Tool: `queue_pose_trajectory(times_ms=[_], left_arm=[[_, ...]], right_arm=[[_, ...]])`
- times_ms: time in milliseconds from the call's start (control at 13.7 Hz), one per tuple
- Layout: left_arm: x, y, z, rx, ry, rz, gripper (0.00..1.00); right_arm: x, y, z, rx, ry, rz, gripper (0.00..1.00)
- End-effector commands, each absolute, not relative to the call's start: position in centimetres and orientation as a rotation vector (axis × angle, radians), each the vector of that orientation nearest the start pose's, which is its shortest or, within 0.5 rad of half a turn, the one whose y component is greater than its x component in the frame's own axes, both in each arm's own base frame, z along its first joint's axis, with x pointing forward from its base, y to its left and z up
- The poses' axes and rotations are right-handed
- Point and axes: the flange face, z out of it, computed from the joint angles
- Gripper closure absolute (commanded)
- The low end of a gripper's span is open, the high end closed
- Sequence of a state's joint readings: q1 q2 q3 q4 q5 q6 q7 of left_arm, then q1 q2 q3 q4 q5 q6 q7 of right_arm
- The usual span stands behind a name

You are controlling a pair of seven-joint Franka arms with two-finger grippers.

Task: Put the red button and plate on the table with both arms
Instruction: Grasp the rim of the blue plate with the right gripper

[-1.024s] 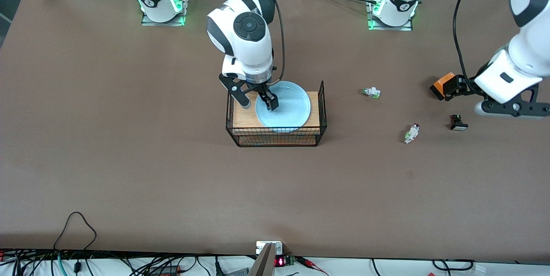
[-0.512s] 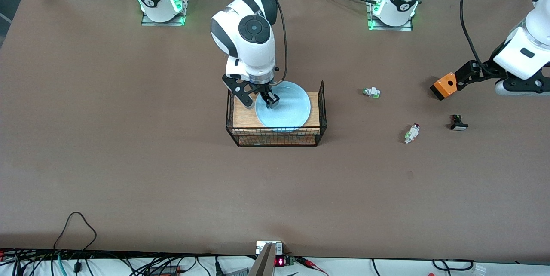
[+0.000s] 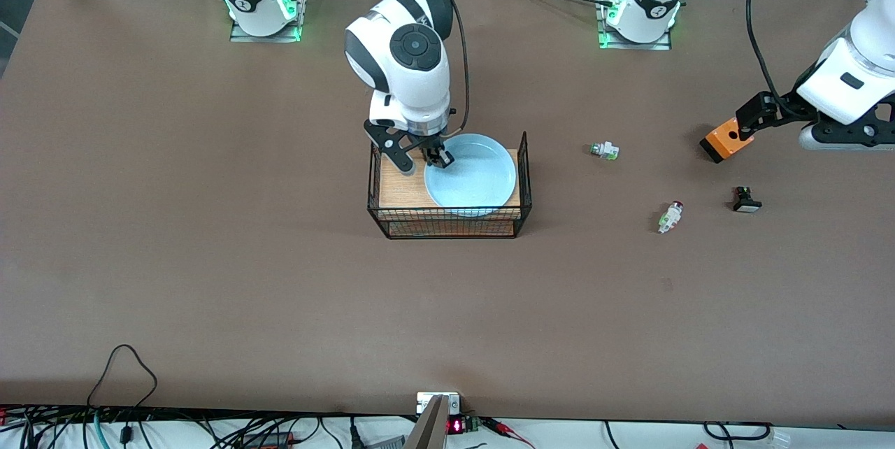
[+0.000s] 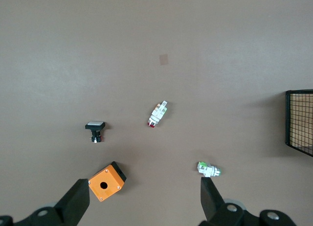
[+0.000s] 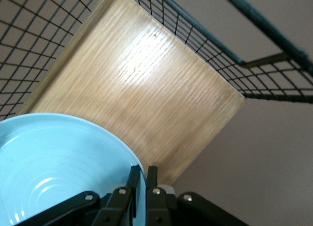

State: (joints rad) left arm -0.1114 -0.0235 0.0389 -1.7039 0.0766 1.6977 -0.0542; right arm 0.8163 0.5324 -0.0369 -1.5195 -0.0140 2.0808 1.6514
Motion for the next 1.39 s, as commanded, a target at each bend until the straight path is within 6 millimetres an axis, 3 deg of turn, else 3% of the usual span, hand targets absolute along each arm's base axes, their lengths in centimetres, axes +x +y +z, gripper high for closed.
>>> queue_pose_trajectory(times_ms=[0, 659, 951, 1317], left_arm=[[55.2, -3.5, 59.4, -3.085, 0.049, -0.031, 0.0], [55.6, -3.7, 58.7, -3.084, 0.054, -0.013, 0.0], [55.5, -3.9, 58.8, -3.084, 0.058, -0.003, 0.0], [55.5, -3.8, 58.7, -3.083, 0.058, -0.001, 0.0]], right_arm=[[49.8, 49.3, 35.7, -2.831, 1.337, -0.056, 1.0], [47.5, 47.0, 45.6, -2.816, 1.401, 0.153, 1.0], [47.1, 46.4, 46.3, -2.808, 1.441, 0.244, 1.0], [45.6, 45.2, 50.6, -2.77, 1.447, 0.339, 1.0]])
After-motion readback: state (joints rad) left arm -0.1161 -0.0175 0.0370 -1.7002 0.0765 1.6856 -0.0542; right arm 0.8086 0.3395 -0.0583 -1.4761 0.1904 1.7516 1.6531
